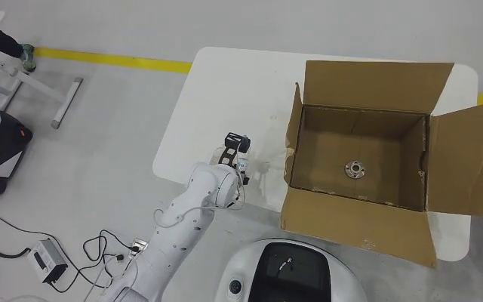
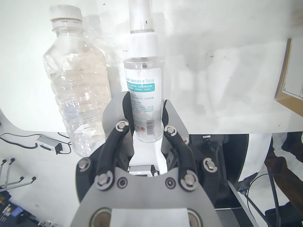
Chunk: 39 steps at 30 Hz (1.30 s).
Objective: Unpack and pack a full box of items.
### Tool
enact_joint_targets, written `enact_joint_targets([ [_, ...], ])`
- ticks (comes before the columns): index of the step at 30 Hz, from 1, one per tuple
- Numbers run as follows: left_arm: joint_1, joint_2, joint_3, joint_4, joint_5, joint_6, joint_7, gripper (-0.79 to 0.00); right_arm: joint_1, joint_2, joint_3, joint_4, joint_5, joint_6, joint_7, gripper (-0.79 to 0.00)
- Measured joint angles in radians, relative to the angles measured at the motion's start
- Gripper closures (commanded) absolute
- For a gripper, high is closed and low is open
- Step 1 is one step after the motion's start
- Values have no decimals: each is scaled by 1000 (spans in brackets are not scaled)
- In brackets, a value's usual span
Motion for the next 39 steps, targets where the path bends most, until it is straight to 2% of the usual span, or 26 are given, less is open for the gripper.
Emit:
enact_joint_targets([
  [8, -49, -9, 23, 69, -8, 4, -2, 0, 14, 5, -14, 3, -17, 14, 2, -785],
  [11, -61, -11, 29, 84, -8, 3, -3, -52, 19, 6, -18, 6, -25, 14, 4, -785],
  [12, -64, -12, 30, 87, -8, 2, -5, -126, 20, 7, -19, 7, -26, 13, 4, -785],
  [13, -66, -12, 32, 90, -6, 0, -7, -409, 21, 7, -20, 8, -26, 13, 4, -785],
  [14, -68, -13, 34, 93, -4, -2, -9, -785, 22, 8, -22, 9, -27, 13, 4, -785],
  [22, -76, -18, 40, 93, -6, -4, -13, -785, 32, 12, -30, 14, -32, 15, 1, -785],
  [28, -82, -18, 32, 59, -1, -10, -15, -785, 43, 15, -27, 10, -36, 22, -6, -785],
  [34, -67, -16, 7, -41, 22, -17, -8, -785, 60, 20, -9, -14, -52, 11, -16, -785],
  [39, -57, -13, -26, -151, 46, -19, 22, -785, 80, 27, 1, -48, -78, -47, -6, -785],
])
